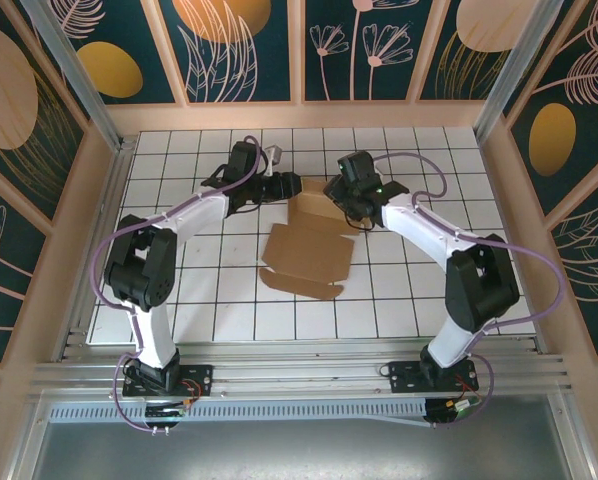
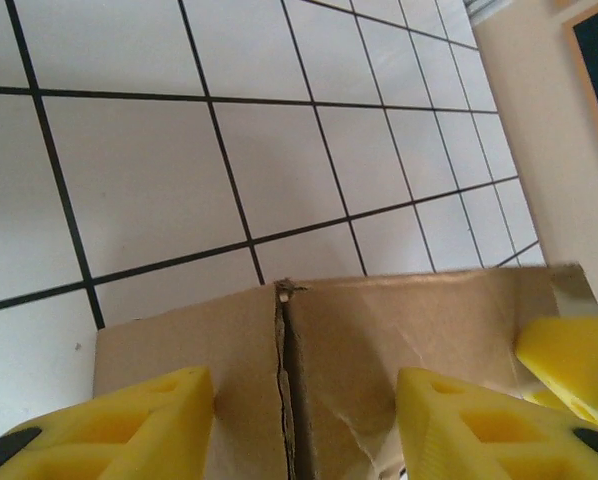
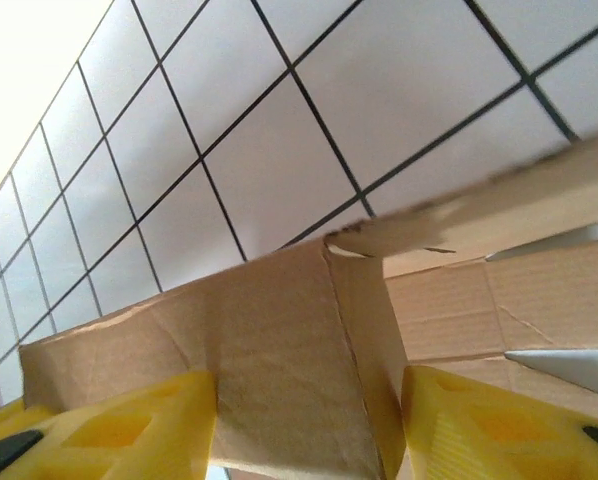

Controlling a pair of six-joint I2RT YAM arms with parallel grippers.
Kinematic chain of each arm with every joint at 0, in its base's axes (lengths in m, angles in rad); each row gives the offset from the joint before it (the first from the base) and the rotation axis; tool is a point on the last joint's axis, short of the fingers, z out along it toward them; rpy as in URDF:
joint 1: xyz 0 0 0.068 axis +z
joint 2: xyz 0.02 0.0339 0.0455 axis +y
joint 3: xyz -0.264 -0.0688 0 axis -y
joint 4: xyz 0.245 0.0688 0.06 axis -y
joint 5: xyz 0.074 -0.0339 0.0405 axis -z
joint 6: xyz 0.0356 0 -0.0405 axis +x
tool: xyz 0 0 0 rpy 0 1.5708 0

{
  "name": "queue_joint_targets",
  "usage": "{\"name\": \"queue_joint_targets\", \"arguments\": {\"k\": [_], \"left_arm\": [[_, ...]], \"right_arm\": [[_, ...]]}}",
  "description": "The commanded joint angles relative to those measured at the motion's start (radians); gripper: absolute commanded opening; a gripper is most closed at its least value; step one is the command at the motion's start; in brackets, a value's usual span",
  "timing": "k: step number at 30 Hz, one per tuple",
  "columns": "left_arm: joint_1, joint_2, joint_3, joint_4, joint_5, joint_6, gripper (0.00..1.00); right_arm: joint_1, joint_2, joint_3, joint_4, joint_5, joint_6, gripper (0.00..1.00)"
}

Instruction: Fold the paper box

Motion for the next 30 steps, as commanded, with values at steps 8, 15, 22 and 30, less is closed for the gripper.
{"name": "queue_joint_targets", "arguments": {"k": [8, 15, 22, 30], "left_arm": [[-0.076, -0.143, -0.152, 0.196, -0.151, -0.204, 0.58], [-0.075, -0.203, -0.112, 0.106, -0.337, -0.116, 0.67], [-0.066, -0.035, 0.074, -0.058, -0.316, -0.11, 0.67], [-0.064, 0.029, 0.057, -0.003, -0.117, -0.151, 0.52]], "right_arm": [[-0.085, 0.059, 0.093, -0.091, 0.022, -0.326, 0.52], [-0.069, 0.012, 0.023, -0.036, -0.026, -0.329, 0.48], [-0.031, -0.037, -0.03, -0.021, -0.034, -0.31, 0.5], [-0.01, -0.088, -0.073, -0.027, -0.022, -0.301, 0.51]]}}
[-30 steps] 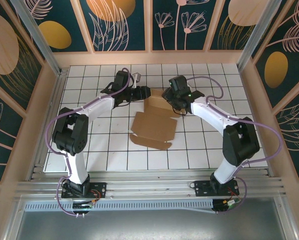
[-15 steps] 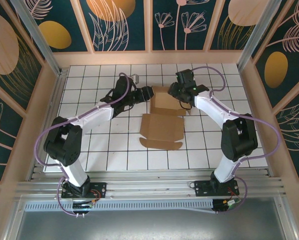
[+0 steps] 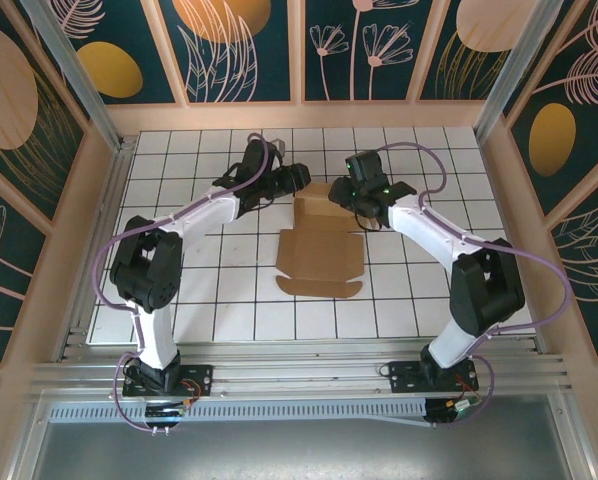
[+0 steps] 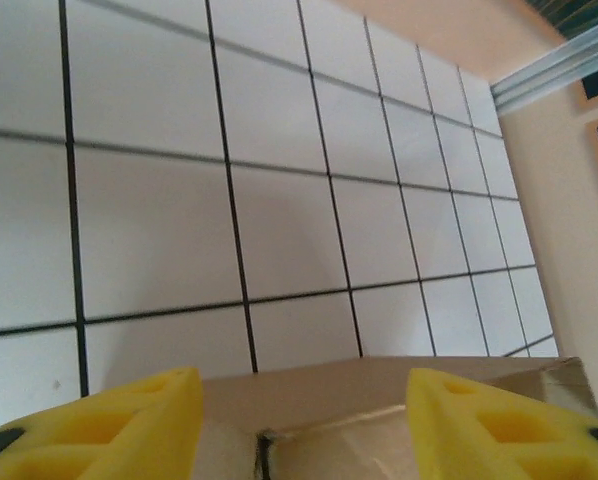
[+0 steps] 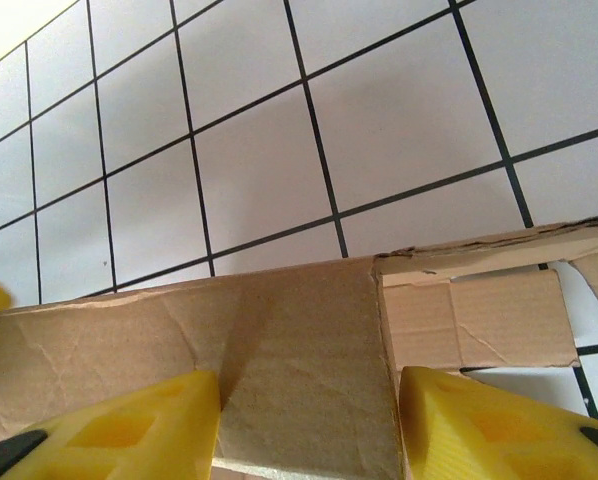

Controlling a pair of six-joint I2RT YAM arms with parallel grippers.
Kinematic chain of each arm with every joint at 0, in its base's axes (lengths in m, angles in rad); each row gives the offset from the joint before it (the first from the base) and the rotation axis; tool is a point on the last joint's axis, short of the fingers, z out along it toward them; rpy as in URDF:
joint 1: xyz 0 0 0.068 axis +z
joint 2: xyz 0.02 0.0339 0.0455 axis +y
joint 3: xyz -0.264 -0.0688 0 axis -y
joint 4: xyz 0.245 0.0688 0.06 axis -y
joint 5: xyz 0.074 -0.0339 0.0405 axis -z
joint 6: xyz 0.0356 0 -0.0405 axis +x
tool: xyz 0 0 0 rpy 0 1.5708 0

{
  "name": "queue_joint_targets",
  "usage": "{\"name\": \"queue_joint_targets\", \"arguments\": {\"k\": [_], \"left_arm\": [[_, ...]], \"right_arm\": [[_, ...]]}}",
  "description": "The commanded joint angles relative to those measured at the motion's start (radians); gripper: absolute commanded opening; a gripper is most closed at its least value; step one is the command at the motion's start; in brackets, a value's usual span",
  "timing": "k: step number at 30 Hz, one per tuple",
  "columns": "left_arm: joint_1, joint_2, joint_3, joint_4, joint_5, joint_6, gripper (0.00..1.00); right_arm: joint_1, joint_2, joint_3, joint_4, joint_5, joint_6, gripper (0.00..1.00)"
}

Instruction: Fold the paper box

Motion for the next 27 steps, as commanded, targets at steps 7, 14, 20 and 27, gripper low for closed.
{"name": "queue_joint_targets", "arguments": {"k": [7, 14, 20, 27], "left_arm": [[0.005, -0.04, -0.056, 0.003, 0.123, -0.015, 0.5], [0.006, -0.031, -0.054, 0.002, 0.104, -0.022, 0.48], [0.005, -0.005, -0.031, -0.008, 0.111, -0.015, 0.46], [0.005, 0.001, -0.006, -0.033, 0.106, 0.012, 0.45]], "right_arm": [[0.012, -0.047, -0.023, -0.027, 0.009, -0.002, 0.54], [0.012, -0.113, -0.023, -0.076, 0.056, -0.009, 0.6], [0.013, -0.273, -0.213, -0.018, 0.056, 0.074, 0.62], [0.019, -0.385, -0.561, 0.288, -0.031, 0.17, 0.61]]}}
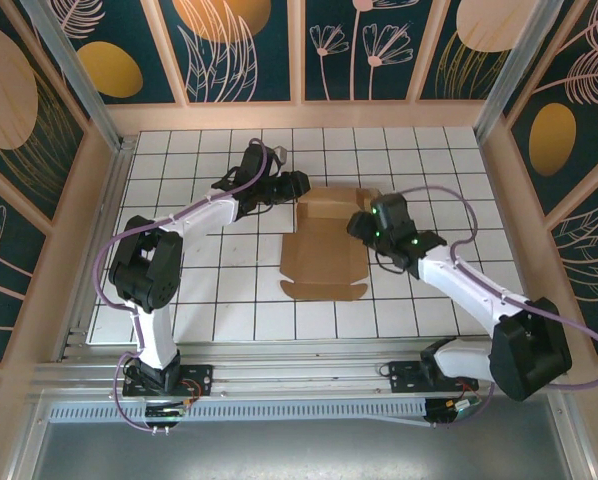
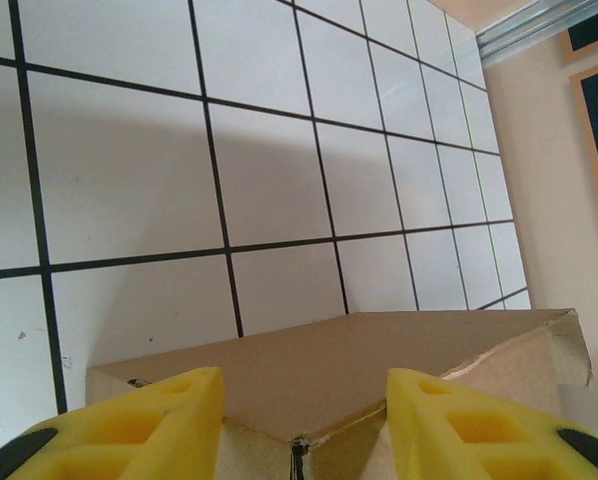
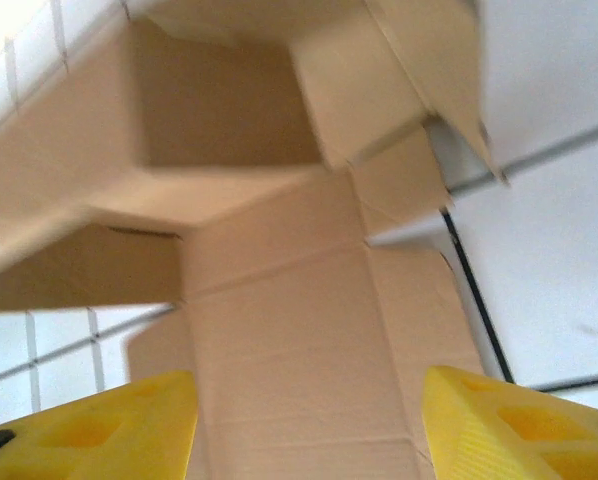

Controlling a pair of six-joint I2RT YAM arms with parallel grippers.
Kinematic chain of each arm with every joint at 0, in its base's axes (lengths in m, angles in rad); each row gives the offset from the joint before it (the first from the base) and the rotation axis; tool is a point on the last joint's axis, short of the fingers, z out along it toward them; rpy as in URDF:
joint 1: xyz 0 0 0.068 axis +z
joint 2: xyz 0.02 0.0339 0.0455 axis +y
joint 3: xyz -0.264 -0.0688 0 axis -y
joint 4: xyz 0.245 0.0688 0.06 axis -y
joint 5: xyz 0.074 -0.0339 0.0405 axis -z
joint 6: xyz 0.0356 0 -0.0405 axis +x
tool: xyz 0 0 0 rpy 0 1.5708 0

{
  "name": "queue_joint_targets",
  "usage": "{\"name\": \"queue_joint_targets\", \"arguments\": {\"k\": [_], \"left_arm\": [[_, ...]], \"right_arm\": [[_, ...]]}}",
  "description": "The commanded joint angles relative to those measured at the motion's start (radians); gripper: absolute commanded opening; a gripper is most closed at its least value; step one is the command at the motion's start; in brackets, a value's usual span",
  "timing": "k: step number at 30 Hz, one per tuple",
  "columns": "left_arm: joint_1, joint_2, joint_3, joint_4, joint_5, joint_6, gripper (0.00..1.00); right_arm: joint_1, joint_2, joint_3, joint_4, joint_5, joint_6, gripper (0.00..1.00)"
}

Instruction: Fold the paper box

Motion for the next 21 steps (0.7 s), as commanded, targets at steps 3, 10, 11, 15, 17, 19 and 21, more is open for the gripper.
{"name": "queue_joint_targets", "arguments": {"k": [3, 10, 11, 15, 17, 19, 21], "left_arm": [[-0.003, 0.017, 0.028, -0.039, 0.014, 0.03, 0.44], [-0.004, 0.024, 0.021, -0.061, 0.004, 0.06, 0.41], [-0.004, 0.023, 0.021, -0.067, 0.006, 0.064, 0.41], [-0.004, 0.019, 0.018, -0.078, -0.002, 0.076, 0.41], [-0.004, 0.021, 0.022, -0.08, 0.002, 0.079, 0.41], [-0.004, 0.022, 0.029, -0.084, 0.004, 0.081, 0.41], [-0.004, 0.024, 0.036, -0.089, 0.006, 0.085, 0.41]], "right_arm": [[-0.002, 0.058, -0.088, 0.263, -0.004, 0.0, 0.59], [-0.096, 0.272, -0.014, 0.376, 0.051, -0.079, 0.59], [-0.103, 0.302, -0.007, 0.396, 0.053, -0.081, 0.6], [-0.113, 0.394, 0.015, 0.476, 0.07, -0.101, 0.62], [-0.116, 0.428, 0.021, 0.521, 0.062, -0.115, 0.62], [-0.118, 0.459, 0.019, 0.562, 0.071, -0.12, 0.63], [-0.119, 0.486, 0.008, 0.614, 0.068, -0.128, 0.64]]}}
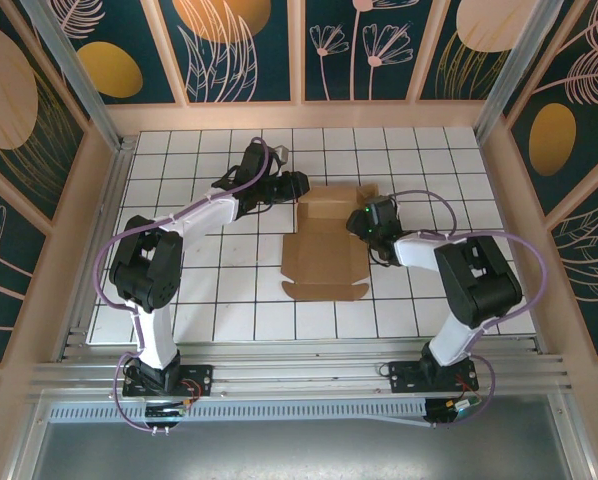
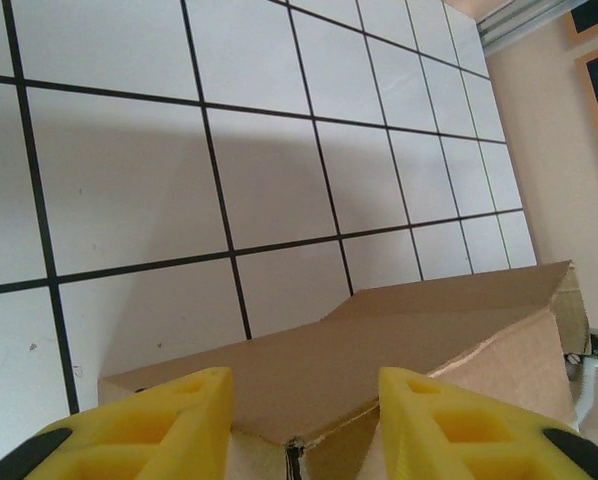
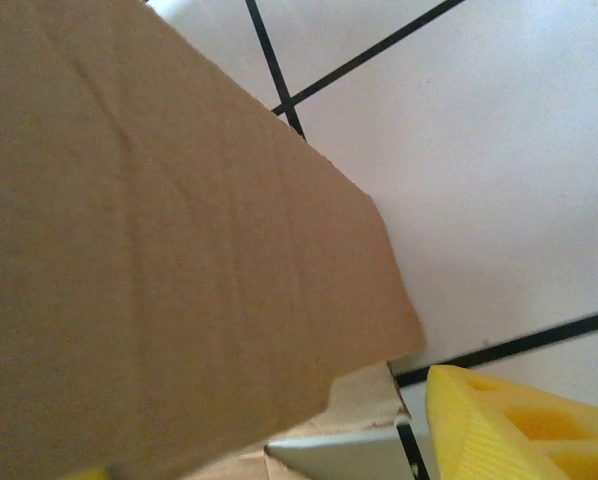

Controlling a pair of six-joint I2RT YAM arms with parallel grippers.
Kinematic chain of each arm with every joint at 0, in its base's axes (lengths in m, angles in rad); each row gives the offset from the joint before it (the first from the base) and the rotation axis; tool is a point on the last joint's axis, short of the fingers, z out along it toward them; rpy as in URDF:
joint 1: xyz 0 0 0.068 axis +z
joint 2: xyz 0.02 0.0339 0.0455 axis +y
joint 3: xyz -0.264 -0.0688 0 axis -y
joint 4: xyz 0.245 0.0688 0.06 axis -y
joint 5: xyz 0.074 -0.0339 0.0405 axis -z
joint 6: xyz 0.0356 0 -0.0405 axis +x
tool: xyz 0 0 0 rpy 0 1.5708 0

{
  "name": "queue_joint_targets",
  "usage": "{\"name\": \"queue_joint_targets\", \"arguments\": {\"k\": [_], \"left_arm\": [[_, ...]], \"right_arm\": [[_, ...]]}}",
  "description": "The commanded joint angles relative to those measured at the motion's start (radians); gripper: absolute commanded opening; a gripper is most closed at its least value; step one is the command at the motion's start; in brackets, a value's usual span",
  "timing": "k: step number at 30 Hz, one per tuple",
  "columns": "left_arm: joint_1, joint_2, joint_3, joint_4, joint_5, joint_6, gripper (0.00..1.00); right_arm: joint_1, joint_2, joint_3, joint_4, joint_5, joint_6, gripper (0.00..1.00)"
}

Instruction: Fold the paper box

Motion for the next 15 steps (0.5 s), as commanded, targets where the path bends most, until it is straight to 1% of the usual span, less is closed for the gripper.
{"name": "queue_joint_targets", "arguments": {"k": [1, 3, 8, 11, 15], "left_arm": [[-0.004, 0.02, 0.023, -0.066, 0.005, 0.024, 0.4], [-0.004, 0.019, 0.026, -0.069, 0.005, 0.026, 0.41], [-0.004, 0.021, 0.026, -0.068, 0.007, 0.026, 0.41], [-0.004, 0.023, 0.024, -0.065, 0.009, 0.026, 0.41], [-0.004, 0.024, 0.025, -0.063, 0.011, 0.024, 0.4]], "right_arm": [[-0.008, 0.041, 0.016, 0.13, 0.019, -0.027, 0.63], [-0.011, 0.051, 0.014, 0.145, -0.01, -0.015, 0.59], [0.0, 0.016, -0.025, 0.212, -0.068, -0.016, 0.48], [0.001, 0.004, -0.046, 0.248, -0.092, -0.032, 0.46], [0.007, 0.017, -0.06, 0.287, -0.161, -0.053, 0.45]]}}
